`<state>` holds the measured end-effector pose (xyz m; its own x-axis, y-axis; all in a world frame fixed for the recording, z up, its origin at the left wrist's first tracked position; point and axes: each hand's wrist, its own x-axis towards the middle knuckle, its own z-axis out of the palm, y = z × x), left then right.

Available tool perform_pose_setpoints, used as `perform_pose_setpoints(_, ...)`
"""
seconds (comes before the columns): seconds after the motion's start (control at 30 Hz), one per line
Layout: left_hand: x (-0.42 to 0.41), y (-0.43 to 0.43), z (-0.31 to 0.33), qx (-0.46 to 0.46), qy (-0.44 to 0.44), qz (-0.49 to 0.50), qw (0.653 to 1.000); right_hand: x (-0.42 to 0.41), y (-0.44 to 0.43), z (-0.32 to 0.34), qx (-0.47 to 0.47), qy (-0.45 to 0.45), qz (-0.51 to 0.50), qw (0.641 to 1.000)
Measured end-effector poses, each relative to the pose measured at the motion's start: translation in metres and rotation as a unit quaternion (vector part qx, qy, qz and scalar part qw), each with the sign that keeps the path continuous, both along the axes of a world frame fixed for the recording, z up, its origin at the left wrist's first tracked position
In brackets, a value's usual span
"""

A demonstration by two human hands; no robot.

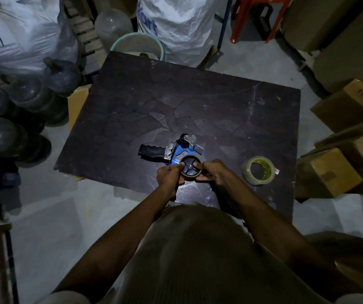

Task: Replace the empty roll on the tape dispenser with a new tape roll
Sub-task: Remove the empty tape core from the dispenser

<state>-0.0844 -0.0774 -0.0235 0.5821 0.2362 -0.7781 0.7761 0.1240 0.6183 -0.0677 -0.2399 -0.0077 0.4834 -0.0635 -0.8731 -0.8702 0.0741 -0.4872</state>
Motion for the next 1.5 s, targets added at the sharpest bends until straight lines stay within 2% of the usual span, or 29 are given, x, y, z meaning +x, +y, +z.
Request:
perform_pose_setpoints(0.2,0.002,-0.002,0.005,-0.022,0.004,-0.001,1.000,-0.005,-0.009,0.009,0.003,-0.048,0.015,0.999)
perform_pose_setpoints(0.4,0.002,-0.002,0.006,-0.017,-0.004,0.023,1.000,-0.001,0.001,0.002,-0.115,-0.058,0.019,0.991)
perform_pose_setpoints(0.87,-0.003,0.001,0.017,-0.025,0.009,0.024,0.999,0.009,0.007,-0.002,-0.147,-0.009,0.016,0.989)
perform_pose_setpoints(1.1,0.000,0.001,0.017,0.040,0.029,0.014,0.999,0.009,0.014,0.005,-0.138,0.012,0.038,0.990)
perform_pose_setpoints(1.5,0.001,-0.005,0.025,0.115,0.001,-0.034,0.993,0.006,0.027,0.011,-0.233,-0.001,0.072,0.970)
